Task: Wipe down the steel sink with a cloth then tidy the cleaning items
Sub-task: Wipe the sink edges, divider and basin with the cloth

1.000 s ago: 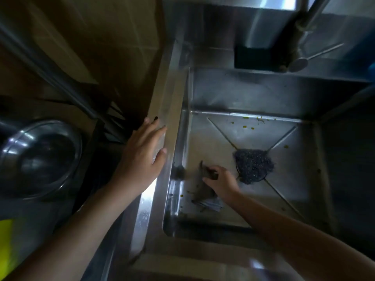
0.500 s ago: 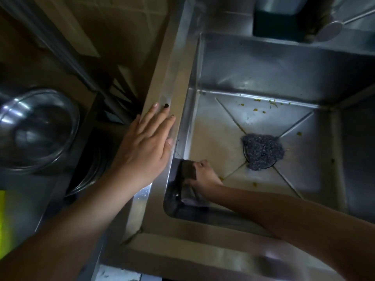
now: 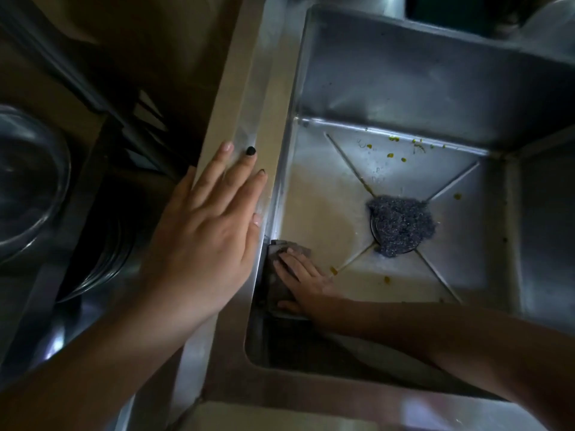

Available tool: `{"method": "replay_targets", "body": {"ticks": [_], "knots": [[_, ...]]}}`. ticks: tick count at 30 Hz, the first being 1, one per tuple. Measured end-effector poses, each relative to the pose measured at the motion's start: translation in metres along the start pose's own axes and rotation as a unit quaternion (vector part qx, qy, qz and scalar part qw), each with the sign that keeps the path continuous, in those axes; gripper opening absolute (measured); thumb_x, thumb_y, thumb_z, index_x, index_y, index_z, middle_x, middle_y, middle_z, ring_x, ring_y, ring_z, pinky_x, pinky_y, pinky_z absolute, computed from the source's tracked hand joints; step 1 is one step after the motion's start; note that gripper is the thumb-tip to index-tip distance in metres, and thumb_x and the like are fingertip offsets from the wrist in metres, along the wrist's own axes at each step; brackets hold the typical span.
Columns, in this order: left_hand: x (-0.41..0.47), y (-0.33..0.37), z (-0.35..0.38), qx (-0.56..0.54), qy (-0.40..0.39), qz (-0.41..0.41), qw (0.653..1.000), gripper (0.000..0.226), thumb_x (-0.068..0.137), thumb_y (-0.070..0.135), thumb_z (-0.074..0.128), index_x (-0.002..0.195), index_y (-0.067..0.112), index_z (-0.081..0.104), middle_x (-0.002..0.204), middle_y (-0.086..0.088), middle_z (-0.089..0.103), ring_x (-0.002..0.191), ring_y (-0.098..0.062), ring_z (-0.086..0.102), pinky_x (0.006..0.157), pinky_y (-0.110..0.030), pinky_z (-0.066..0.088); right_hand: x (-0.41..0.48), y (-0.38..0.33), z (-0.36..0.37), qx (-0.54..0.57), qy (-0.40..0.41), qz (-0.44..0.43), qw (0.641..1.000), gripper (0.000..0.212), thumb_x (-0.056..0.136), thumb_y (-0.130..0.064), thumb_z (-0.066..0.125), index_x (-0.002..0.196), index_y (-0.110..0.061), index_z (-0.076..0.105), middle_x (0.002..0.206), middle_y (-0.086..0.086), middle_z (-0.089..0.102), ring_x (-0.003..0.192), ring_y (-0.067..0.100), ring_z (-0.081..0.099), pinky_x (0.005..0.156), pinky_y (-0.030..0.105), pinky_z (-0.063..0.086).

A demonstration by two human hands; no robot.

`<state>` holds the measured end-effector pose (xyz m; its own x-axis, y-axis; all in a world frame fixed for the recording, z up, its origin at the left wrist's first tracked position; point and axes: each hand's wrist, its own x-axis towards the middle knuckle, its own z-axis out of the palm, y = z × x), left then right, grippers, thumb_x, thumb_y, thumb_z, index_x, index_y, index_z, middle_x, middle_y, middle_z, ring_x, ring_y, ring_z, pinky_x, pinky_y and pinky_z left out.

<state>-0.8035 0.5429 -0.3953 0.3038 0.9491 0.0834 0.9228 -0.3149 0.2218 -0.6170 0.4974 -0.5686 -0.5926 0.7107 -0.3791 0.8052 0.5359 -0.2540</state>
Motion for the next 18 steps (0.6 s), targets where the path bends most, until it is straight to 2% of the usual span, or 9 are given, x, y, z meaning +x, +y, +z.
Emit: {"method": "replay_targets", "body": {"ticks": [6, 14, 16, 18], "knots": [[-0.001, 0.001, -0.001, 0.004, -0.007, -0.005, 1.000, 0.049, 0.093, 0.026, 0.028, 0.135, 0.006, 0.043, 0.146, -0.011, 0.038, 0.141, -0.027, 0.022, 0.109, -0.053, 0.029, 0.015, -0.014, 0.021, -0.009, 0.062, 0.063, 0.996, 0.090, 0.054, -0.060, 0.074, 0.125, -0.007, 0.058, 0.126, 0.013, 0.059, 0.119, 0.027, 0.055, 0.099, 0.039, 0.043], [-0.002, 0.002, -0.001, 0.010, -0.002, -0.003, 1.000, 0.048, 0.092, 0.024, 0.031, 0.134, 0.006, 0.045, 0.145, -0.011, 0.039, 0.141, -0.028, 0.023, 0.108, -0.053, 0.031, 0.043, 0.009, 0.010, 0.011, 0.111, 0.115, 0.987, 0.077, 0.067, -0.053, 0.070, 0.127, -0.006, 0.056, 0.128, 0.014, 0.058, 0.120, 0.030, 0.054, 0.098, 0.045, 0.043], [-0.001, 0.003, -0.001, 0.011, -0.005, -0.004, 1.000, 0.048, 0.092, 0.025, 0.031, 0.134, 0.006, 0.044, 0.145, -0.011, 0.039, 0.141, -0.028, 0.023, 0.108, -0.053, 0.030, 0.052, 0.021, -0.001, 0.018, 0.123, 0.121, 0.985, 0.068, 0.076, -0.050, 0.060, 0.130, -0.008, 0.053, 0.131, 0.015, 0.054, 0.124, 0.031, 0.050, 0.102, 0.045, 0.038], [-0.001, 0.003, -0.001, 0.012, -0.006, -0.002, 1.000, 0.048, 0.092, 0.025, 0.032, 0.134, 0.005, 0.044, 0.145, -0.012, 0.040, 0.140, -0.029, 0.024, 0.107, -0.054, 0.031, 0.056, 0.032, -0.009, 0.040, 0.132, 0.118, 0.983, 0.066, 0.083, -0.043, 0.059, 0.137, -0.008, 0.045, 0.140, 0.016, 0.044, 0.133, 0.033, 0.038, 0.110, 0.042, 0.026]]}}
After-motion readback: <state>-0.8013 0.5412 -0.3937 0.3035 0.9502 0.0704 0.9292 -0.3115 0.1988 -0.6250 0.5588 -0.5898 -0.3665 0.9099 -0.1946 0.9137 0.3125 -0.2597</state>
